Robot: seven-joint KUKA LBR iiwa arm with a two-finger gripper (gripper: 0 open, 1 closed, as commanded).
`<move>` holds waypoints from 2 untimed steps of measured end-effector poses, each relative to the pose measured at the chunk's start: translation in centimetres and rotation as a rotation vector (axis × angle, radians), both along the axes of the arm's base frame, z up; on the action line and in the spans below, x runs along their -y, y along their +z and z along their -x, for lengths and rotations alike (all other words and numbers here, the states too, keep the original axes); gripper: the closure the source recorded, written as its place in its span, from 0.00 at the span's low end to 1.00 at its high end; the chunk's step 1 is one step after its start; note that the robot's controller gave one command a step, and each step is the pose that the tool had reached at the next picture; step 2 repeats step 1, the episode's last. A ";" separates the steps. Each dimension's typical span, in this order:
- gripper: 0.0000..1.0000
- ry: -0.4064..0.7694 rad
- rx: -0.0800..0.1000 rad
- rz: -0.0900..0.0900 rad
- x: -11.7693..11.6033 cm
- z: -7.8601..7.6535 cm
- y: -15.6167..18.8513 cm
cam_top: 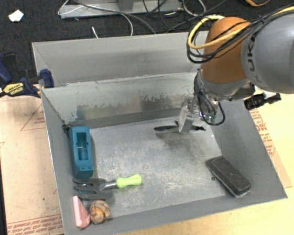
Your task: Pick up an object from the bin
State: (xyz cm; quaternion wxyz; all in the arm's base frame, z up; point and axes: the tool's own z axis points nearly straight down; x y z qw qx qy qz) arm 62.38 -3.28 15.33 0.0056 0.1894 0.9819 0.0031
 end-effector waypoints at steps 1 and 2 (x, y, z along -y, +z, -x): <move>1.00 0.001 0.006 0.000 0.0 -0.1 3.3; 1.00 0.001 0.006 0.000 0.0 -0.1 3.3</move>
Offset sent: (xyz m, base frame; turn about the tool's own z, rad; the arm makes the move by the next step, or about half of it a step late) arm 0.0010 0.0000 0.0559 -0.0003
